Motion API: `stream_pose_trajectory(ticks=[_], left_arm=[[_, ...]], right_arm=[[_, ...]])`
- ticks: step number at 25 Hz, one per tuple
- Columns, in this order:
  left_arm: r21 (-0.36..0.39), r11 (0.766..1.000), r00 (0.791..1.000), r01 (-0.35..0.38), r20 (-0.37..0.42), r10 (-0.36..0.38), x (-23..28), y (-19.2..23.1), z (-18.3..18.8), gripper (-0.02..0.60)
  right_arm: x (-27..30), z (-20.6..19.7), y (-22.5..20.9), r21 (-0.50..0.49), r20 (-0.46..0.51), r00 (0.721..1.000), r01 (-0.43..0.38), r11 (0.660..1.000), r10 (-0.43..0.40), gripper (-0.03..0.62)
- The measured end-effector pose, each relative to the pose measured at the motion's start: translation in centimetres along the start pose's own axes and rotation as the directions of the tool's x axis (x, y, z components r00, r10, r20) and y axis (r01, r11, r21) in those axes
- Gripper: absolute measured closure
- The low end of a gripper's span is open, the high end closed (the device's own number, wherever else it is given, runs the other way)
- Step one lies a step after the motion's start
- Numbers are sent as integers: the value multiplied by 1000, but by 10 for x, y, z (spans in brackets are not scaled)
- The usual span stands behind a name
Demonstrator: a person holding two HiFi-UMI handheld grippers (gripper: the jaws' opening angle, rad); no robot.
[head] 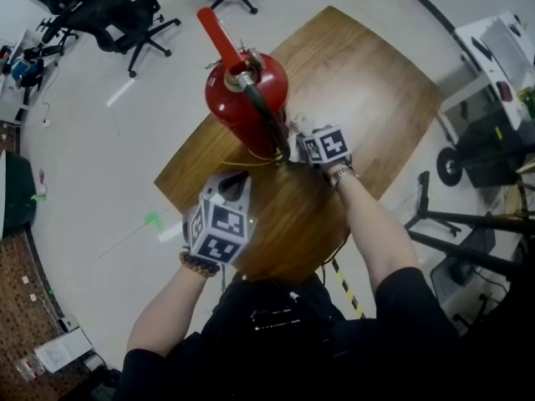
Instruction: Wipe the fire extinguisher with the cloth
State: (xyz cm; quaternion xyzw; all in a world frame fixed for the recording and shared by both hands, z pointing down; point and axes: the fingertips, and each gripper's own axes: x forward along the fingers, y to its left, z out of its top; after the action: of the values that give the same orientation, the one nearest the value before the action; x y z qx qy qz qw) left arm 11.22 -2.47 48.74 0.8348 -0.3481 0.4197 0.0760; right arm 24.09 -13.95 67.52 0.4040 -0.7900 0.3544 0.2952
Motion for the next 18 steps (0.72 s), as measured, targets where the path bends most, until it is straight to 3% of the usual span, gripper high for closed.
stream_pose_trajectory(ticks=[4, 9, 14, 18], left_arm=[[-5, 1000, 1000, -7, 8, 7, -4, 3, -1, 581], [-3, 1000, 999, 3, 32, -3, -7, -1, 5, 581], [6, 1000, 998, 5, 57, -6, -13, -3, 12, 581], [8, 1000, 997, -4, 76, 4, -19, -1, 18, 581]], right_arm=[[-19, 5, -15, -7, 8, 999, 52, 999, -52, 480], [-89, 66, -24, -26, 193, 978, 80, 996, -73, 480], [-180, 154, 2, -127, 406, 913, 91, 988, -32, 480], [-230, 204, 35, -190, 489, 870, 33, 981, 66, 480]])
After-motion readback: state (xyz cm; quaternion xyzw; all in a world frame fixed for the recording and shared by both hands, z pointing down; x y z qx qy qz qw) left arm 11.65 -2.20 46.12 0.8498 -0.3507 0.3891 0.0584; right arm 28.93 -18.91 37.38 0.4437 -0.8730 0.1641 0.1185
